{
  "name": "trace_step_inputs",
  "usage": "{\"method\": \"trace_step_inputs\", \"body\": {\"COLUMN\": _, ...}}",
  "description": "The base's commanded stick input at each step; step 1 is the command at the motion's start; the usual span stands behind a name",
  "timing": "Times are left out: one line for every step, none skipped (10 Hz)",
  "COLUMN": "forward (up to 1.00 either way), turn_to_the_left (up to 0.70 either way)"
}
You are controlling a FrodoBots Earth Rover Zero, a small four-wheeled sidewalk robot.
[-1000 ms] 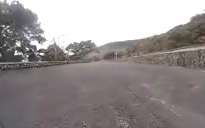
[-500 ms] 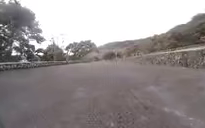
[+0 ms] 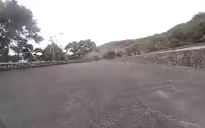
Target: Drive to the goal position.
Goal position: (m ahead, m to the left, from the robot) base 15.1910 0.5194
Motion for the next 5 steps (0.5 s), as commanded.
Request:
{"method": "trace_step_inputs", "body": {"forward": 0.70, "turn_to_the_left": 0.00}}
{"method": "trace_step_inputs", "body": {"forward": 0.70, "turn_to_the_left": 0.00}}
{"method": "trace_step_inputs", "body": {"forward": 0.70, "turn_to_the_left": 0.00}}
{"method": "trace_step_inputs", "body": {"forward": 0.70, "turn_to_the_left": 0.00}}
{"method": "trace_step_inputs", "body": {"forward": 0.70, "turn_to_the_left": 0.00}}
